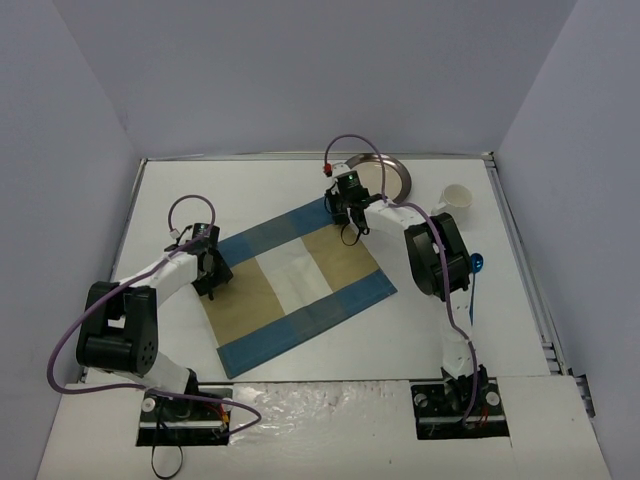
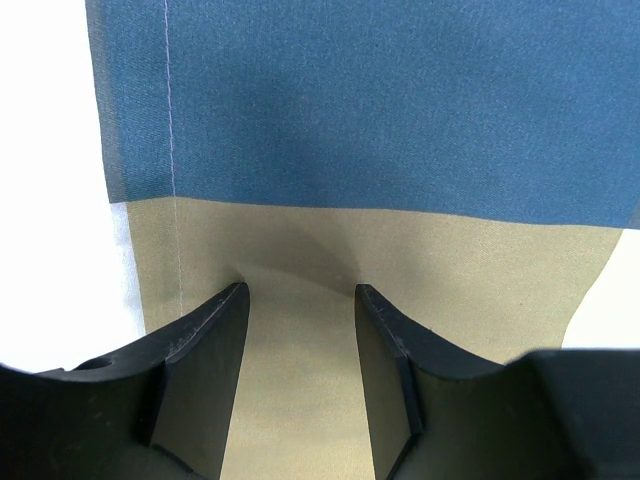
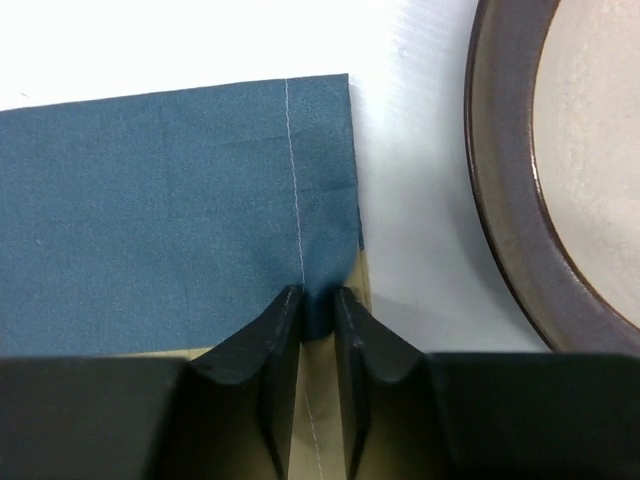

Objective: Set the dinner table for one person

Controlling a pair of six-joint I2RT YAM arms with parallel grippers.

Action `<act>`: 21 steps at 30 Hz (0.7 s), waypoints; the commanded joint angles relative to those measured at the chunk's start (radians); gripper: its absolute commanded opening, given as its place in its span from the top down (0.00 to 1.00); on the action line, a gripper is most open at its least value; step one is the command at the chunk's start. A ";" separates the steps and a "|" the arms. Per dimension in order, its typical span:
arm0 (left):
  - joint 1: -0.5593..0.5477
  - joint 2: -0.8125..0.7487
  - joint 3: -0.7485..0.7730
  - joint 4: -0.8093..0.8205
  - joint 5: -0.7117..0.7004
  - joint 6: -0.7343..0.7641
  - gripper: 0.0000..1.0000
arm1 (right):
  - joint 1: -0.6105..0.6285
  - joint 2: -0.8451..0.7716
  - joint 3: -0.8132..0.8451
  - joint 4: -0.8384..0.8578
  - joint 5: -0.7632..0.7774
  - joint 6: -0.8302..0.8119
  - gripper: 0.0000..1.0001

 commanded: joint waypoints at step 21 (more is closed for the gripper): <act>0.018 0.032 0.010 -0.064 0.000 -0.023 0.58 | 0.011 -0.265 -0.066 -0.094 0.324 -0.015 0.69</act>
